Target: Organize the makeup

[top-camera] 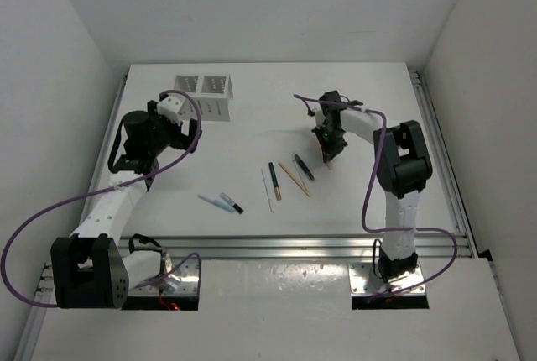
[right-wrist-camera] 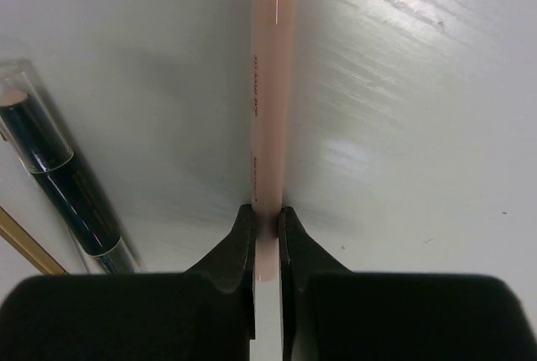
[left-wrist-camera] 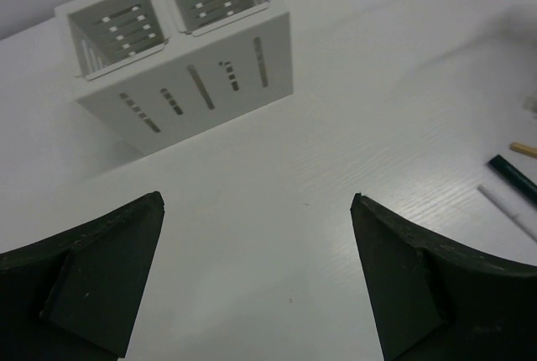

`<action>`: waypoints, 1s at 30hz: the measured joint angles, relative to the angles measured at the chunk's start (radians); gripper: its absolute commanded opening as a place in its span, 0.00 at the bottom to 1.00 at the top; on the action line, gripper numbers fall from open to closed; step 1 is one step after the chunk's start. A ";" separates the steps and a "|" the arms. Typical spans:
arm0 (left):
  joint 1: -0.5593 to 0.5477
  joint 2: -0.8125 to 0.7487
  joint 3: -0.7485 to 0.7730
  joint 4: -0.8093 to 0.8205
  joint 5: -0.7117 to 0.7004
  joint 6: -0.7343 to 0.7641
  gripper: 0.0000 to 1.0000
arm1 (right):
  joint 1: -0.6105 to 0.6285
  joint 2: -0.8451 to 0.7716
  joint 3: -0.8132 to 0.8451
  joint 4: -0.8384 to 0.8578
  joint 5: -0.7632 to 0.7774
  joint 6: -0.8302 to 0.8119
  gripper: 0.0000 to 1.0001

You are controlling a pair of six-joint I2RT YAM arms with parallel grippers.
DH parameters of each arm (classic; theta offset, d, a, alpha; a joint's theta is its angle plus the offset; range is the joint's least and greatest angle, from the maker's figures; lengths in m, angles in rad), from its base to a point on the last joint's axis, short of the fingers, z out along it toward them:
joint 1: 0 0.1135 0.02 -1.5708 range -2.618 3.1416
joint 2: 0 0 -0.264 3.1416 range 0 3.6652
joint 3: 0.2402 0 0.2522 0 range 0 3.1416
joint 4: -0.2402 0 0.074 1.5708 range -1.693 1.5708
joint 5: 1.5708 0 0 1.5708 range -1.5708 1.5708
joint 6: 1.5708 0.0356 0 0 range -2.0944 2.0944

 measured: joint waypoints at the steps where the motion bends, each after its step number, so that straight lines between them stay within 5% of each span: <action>1: 0.000 0.000 0.000 0.000 0.017 -0.004 0.95 | -0.002 0.000 0.004 -0.002 0.003 -0.003 0.00; 7: -0.002 0.014 0.006 0.049 0.276 -0.075 0.71 | 0.008 -0.115 -0.002 0.069 -0.027 -0.049 0.00; 11: -0.022 0.038 0.018 0.144 0.448 -0.128 0.71 | 0.070 -0.337 -0.072 0.282 -0.184 -0.058 0.00; 13: -0.034 0.048 0.029 0.182 0.513 -0.153 0.81 | 0.133 -0.415 -0.093 0.411 -0.274 -0.059 0.00; 20: -0.043 0.054 0.064 0.274 0.680 -0.243 0.89 | 0.318 -0.431 -0.193 0.763 -0.480 -0.055 0.00; 30: -0.051 0.054 0.066 0.329 0.724 -0.307 0.69 | 0.352 -0.380 -0.255 0.979 -0.581 -0.022 0.00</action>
